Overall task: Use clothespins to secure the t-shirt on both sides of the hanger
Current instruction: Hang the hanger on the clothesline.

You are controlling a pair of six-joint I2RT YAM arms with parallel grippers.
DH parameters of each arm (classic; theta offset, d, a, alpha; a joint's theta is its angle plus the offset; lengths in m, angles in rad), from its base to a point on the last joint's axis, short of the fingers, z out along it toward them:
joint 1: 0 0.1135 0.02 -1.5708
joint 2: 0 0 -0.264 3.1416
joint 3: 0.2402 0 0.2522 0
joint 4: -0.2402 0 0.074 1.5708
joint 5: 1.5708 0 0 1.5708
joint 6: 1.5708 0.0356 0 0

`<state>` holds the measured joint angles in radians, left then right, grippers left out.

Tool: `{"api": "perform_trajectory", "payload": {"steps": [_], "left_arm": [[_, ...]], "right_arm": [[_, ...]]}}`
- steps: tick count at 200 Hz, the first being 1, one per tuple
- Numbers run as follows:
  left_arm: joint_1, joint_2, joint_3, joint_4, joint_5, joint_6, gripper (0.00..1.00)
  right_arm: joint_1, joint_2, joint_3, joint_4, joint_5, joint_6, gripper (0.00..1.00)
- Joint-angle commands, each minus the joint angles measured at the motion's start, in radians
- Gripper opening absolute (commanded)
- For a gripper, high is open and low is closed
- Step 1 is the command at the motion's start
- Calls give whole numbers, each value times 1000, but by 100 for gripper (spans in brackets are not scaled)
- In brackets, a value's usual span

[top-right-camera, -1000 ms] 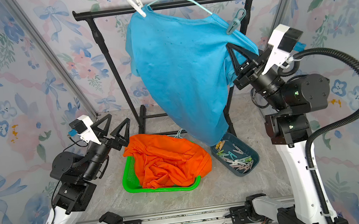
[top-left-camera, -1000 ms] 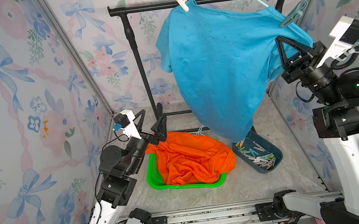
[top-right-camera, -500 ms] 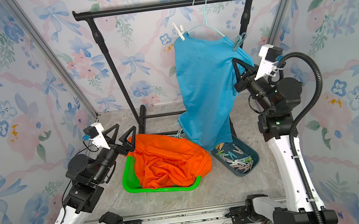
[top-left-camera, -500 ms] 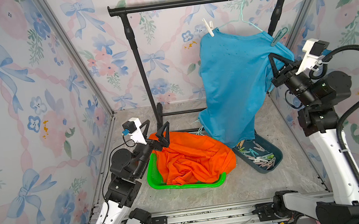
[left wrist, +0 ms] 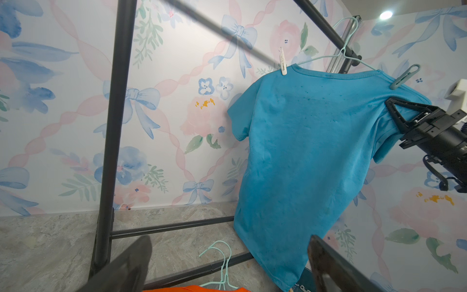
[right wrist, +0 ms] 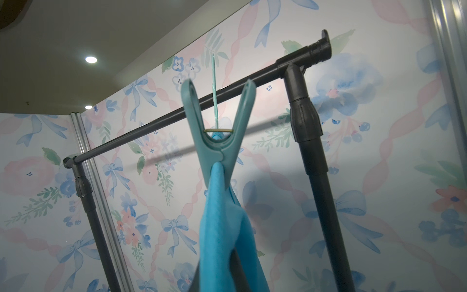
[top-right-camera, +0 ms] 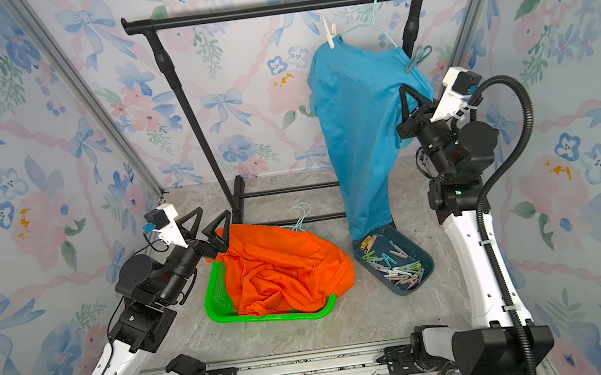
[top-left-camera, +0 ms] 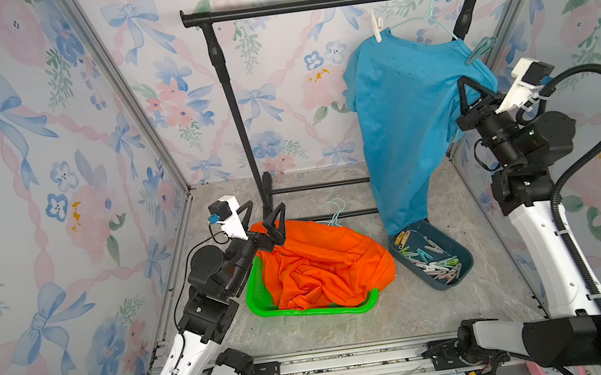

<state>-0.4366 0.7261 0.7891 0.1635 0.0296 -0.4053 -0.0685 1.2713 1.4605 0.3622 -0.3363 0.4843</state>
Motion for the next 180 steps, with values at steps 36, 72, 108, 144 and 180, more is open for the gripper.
{"api": "perform_trajectory", "payload": {"steps": [36,72,108,144,180], "left_arm": [[7,13,13,24,-1,-7,98],[7,19,22,20,-1,-7,98],[7,22,20,20,-6,-7,98],[7,30,13,21,-2,-16,98],[7,33,15,12,-2,-24,98]], "right_arm": [[42,38,17,149,57,38,0],[102,80,60,130,59,5,0],[163,70,29,115,86,-53,0],[188,61,-67,159,104,-49,0],[218,72,-139,201,106,-33,1]]}}
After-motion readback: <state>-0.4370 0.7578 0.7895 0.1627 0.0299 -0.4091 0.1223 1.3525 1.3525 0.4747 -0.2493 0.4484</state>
